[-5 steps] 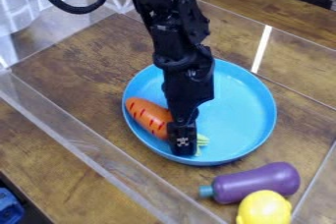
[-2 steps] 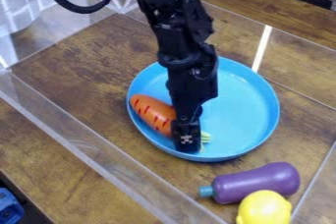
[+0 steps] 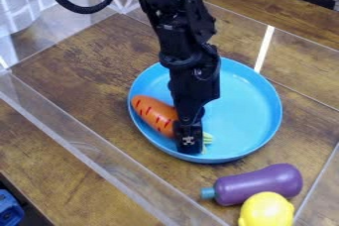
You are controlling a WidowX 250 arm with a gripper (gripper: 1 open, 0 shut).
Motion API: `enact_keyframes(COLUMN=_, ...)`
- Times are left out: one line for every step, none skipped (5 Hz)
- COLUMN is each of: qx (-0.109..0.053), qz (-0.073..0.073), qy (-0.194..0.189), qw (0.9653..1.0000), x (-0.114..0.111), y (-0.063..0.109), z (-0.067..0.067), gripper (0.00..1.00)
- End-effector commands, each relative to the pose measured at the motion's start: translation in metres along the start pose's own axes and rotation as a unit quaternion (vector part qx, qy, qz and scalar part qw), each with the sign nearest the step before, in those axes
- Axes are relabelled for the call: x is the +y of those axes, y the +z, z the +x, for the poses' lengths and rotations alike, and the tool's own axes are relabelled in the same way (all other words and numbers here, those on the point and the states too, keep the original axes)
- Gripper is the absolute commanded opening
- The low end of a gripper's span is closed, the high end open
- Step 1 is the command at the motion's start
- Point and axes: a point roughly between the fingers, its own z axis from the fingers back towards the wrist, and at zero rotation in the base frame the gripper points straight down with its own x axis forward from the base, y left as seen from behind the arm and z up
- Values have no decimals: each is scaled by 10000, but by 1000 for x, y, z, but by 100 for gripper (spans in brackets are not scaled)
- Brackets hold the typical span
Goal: Remove the carrot from the blue tray and put it on the table
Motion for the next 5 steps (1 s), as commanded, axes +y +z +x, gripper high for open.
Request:
enact_keyframes(qx=195, qz=-276, qy=-209, qw=9992, x=-14, y=-19, z=-2, gripper=100)
enact_keyframes(qx=208, qz=-308, qy=-230, qw=9990, x=-16, y=-19, z=-2, gripper=100)
enact_keyframes(qx=221, qz=-341, qy=-252, qw=9989, x=-18, y=-20, z=-1, gripper=100)
enact_keyframes(qx=234, qz=-374, qy=-273, qw=9987, x=-20, y=-20, z=-1, gripper=100)
enact_keyframes(qx=242, qz=-389, qy=-254, qw=9986, x=-18, y=-21, z=-1, gripper=0)
